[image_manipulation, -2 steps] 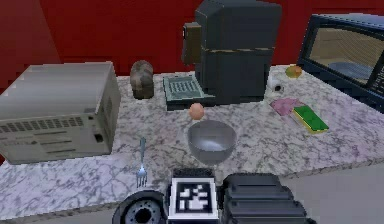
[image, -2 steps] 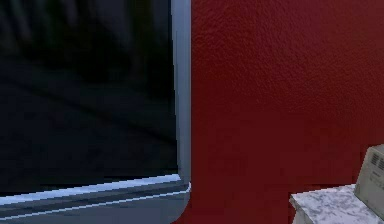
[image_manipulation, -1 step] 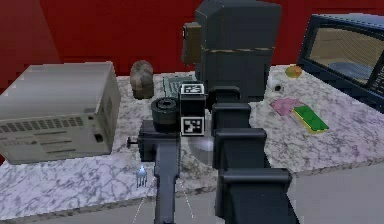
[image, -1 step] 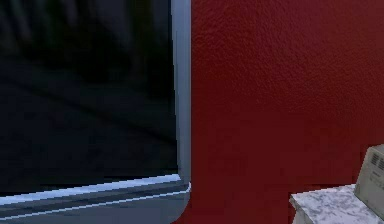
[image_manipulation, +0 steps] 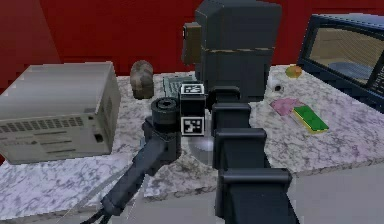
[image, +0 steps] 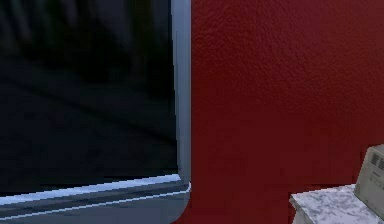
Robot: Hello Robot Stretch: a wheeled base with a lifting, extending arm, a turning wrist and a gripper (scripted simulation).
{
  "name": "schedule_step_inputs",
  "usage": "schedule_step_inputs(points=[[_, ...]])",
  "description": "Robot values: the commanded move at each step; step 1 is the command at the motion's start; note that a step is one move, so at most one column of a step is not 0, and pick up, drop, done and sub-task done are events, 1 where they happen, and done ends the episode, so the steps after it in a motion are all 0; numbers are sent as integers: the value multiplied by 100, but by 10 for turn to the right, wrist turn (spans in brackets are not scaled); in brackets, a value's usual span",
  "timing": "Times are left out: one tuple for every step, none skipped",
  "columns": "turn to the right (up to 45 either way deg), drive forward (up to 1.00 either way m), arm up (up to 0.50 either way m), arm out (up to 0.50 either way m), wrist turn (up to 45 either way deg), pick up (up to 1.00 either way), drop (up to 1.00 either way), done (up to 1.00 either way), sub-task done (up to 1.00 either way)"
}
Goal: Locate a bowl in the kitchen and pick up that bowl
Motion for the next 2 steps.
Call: schedule_step_inputs(points=[[0, 0, 0, 0, 450, 0, 0, 0, 0], [0, 0, 0, 0, 450, 0, 0, 0, 0]])
